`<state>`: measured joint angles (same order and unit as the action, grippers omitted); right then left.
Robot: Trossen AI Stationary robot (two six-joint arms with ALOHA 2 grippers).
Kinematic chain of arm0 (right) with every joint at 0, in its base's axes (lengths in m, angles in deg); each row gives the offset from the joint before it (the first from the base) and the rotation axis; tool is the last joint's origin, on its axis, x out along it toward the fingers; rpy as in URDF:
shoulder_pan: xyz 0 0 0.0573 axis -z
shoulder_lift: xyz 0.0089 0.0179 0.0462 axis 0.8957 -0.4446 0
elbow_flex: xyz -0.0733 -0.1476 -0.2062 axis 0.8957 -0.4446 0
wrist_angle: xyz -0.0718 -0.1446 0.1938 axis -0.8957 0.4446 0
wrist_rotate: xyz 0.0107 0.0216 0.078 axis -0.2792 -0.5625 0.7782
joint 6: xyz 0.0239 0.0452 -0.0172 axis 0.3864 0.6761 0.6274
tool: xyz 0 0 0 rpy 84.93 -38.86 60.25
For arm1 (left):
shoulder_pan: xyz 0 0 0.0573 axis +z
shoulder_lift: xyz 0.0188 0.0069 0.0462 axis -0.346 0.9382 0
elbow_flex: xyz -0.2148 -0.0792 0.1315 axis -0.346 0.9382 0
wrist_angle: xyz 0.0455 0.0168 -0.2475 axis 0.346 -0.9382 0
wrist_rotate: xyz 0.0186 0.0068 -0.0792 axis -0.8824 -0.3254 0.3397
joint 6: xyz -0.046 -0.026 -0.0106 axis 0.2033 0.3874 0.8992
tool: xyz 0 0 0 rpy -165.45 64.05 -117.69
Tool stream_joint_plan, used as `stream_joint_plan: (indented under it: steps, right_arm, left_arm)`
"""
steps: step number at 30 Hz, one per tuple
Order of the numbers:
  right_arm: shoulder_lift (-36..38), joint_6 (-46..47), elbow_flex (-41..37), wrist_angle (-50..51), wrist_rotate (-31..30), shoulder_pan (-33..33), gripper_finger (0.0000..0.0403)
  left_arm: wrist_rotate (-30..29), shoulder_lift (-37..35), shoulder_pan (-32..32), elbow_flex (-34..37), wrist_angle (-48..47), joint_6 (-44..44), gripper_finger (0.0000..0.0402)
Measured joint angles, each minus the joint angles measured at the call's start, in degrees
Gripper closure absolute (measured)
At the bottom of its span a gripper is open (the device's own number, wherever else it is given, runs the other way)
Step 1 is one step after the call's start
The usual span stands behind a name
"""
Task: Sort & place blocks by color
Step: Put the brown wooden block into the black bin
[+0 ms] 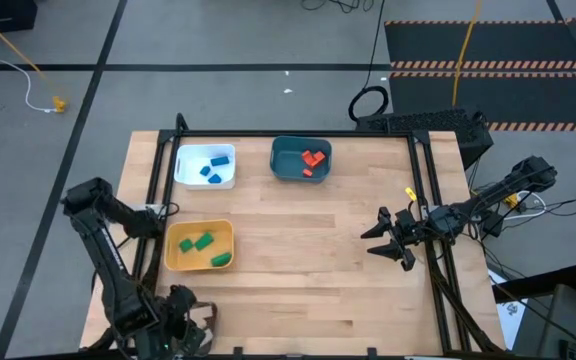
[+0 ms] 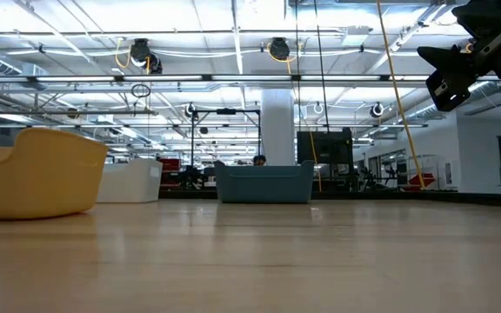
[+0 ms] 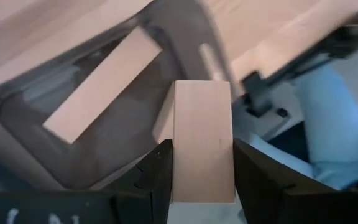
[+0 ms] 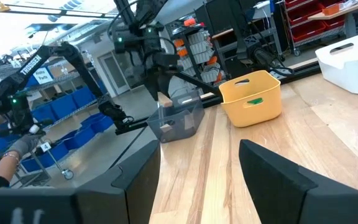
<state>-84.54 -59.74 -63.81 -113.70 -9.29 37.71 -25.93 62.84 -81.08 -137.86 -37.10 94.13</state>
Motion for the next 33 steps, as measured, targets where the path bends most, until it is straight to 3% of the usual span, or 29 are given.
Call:
stream_joint_plan:
  steps: [22, 33]
  right_arm:
    - [0.0, 0.0, 0.0, 0.0, 0.0, 0.0, 0.0193]
    - [0.0, 0.0, 0.0, 0.0, 0.0, 0.0, 0.0193]
  left_arm:
    - [4.4, 11.7, 2.1, 0.1, 0.9, 5.0, 0.0244]
    - [10.5, 12.4, 5.2, 0.1, 0.9, 4.9, 0.0242]
